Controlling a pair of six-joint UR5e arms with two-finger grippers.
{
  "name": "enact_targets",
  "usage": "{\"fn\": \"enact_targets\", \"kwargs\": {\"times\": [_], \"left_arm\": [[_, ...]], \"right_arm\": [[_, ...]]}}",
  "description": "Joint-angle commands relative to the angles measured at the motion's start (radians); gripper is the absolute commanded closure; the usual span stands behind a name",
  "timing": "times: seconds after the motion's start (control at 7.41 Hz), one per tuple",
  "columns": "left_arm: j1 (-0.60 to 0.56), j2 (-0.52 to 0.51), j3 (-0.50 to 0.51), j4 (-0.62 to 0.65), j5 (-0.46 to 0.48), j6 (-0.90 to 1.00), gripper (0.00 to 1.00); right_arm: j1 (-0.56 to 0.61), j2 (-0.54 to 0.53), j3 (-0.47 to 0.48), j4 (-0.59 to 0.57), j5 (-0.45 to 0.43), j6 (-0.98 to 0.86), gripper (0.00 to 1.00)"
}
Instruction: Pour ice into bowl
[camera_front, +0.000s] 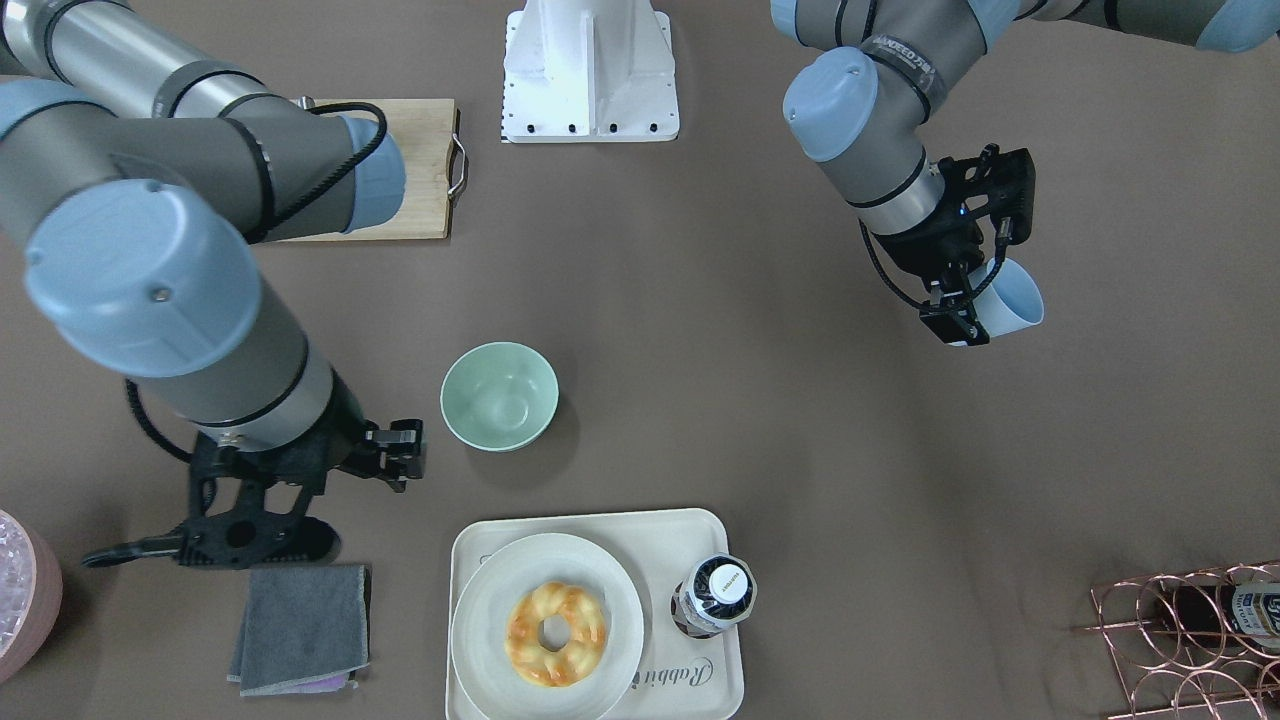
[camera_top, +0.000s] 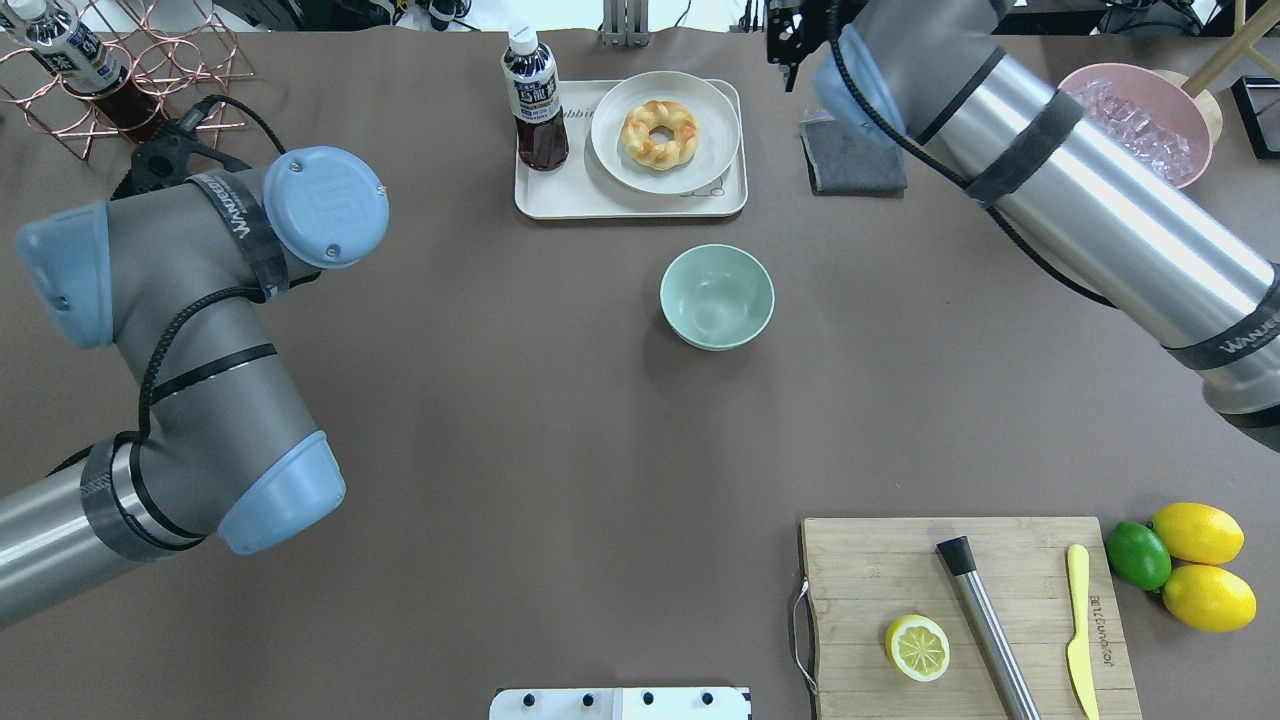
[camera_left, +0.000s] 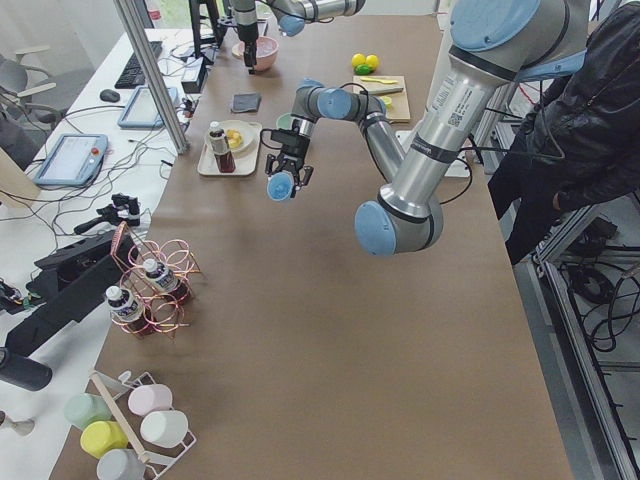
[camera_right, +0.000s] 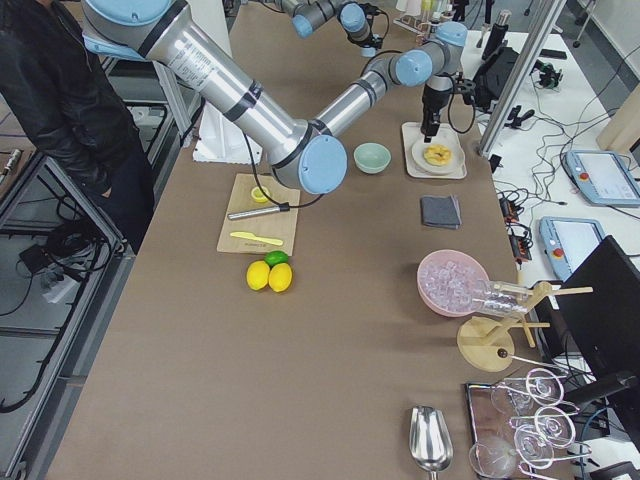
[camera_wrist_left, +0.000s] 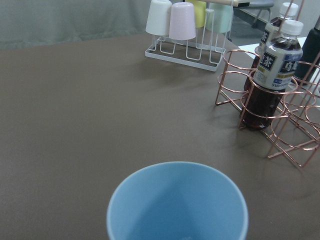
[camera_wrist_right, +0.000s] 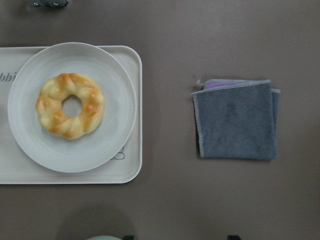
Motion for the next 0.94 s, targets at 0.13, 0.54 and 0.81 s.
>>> {"fn": "enact_targets", "kwargs": {"times": [0.13,0.54,0.81], "left_arm": [[0.107,-0.098,-0.001,0.002,-0.007,-0.021,0.57],[0.179,-0.206,0.001,0.001,-0.007,-0.064,0.57],[0.207,-0.23,-0.005,-0.049,-0.007,-0.077,0.57]], "right_arm": [[0.122,-0.196,0.125,0.006,0.023,-0.166,0.29],[0.19,-0.365,0.172,0.08,0.055,-0.298,0.28],[0.229,-0.445,0.198,0.081,0.087,-0.365,0.28]]}}
